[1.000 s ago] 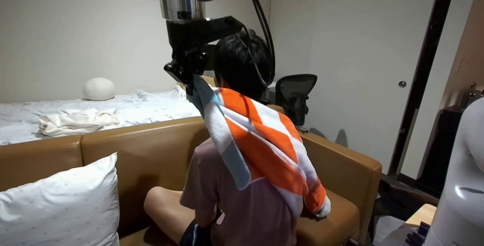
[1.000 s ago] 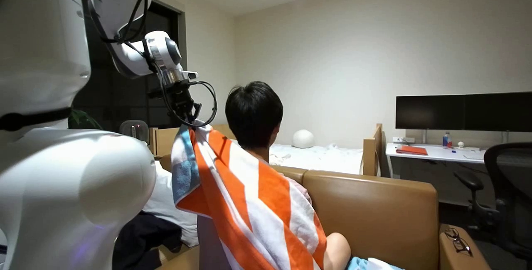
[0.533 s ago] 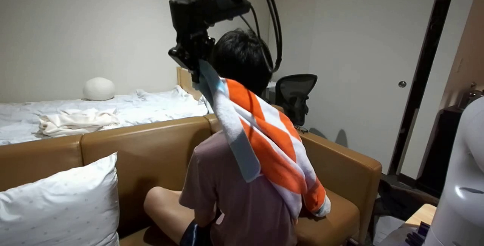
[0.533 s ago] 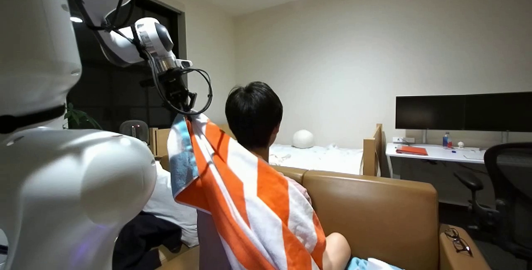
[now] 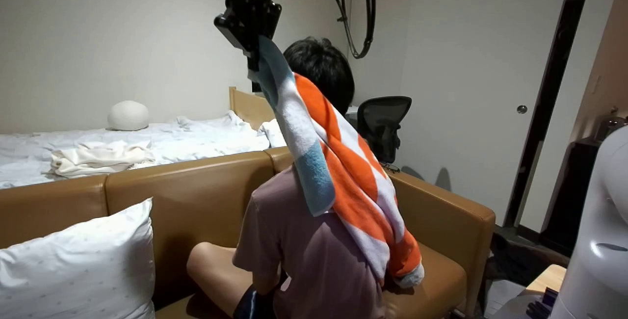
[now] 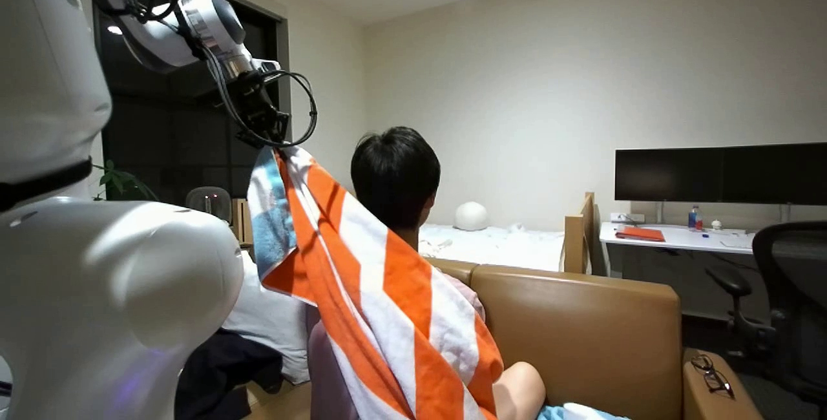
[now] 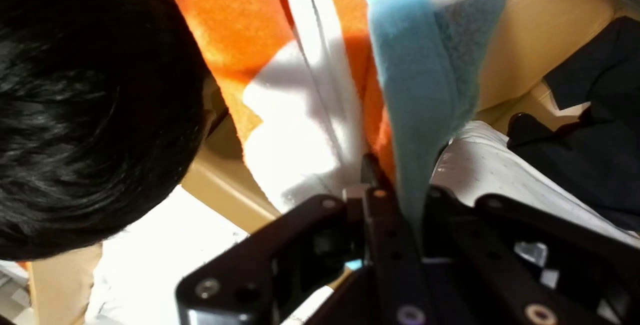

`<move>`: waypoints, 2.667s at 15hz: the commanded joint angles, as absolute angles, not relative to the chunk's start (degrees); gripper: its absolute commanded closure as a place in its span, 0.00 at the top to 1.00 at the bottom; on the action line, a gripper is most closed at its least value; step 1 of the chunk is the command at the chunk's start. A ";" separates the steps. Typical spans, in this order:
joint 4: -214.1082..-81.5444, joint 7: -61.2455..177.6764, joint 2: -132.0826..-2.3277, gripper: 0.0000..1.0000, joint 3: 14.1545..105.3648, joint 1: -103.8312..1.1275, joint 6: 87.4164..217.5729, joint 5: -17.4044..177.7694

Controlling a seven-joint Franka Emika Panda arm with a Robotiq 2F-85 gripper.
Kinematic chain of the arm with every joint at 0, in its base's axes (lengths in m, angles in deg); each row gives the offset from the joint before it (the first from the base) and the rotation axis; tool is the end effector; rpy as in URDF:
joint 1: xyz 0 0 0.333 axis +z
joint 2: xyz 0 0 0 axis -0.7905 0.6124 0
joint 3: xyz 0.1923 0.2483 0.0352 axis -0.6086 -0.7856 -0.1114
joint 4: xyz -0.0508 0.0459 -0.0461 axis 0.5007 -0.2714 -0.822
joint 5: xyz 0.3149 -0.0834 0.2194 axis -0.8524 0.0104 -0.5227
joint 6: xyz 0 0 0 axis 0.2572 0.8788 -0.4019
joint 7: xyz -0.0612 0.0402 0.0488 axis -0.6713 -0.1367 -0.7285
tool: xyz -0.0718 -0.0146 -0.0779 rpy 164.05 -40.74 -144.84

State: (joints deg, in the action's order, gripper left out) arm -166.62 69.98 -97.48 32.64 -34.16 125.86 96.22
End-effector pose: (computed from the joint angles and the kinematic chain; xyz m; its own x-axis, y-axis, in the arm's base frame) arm 0.3845 0.3311 0.5984 0.8228 0.5116 0.2475 0.4149 -0.8383 0.3538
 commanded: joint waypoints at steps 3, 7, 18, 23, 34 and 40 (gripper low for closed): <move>-156.24 69.92 -86.30 0.02 31.59 -34.59 127.35 102.66; -159.19 70.04 -86.49 0.07 33.31 -33.68 125.99 101.38; -154.89 71.20 -81.34 0.02 32.91 -32.89 125.23 103.63; -144.74 70.40 -70.50 0.02 33.71 -29.33 121.98 106.65; -129.24 71.82 -59.11 0.02 40.76 -21.10 111.59 106.56; -129.30 70.83 -58.59 0.07 41.15 -21.12 109.82 105.97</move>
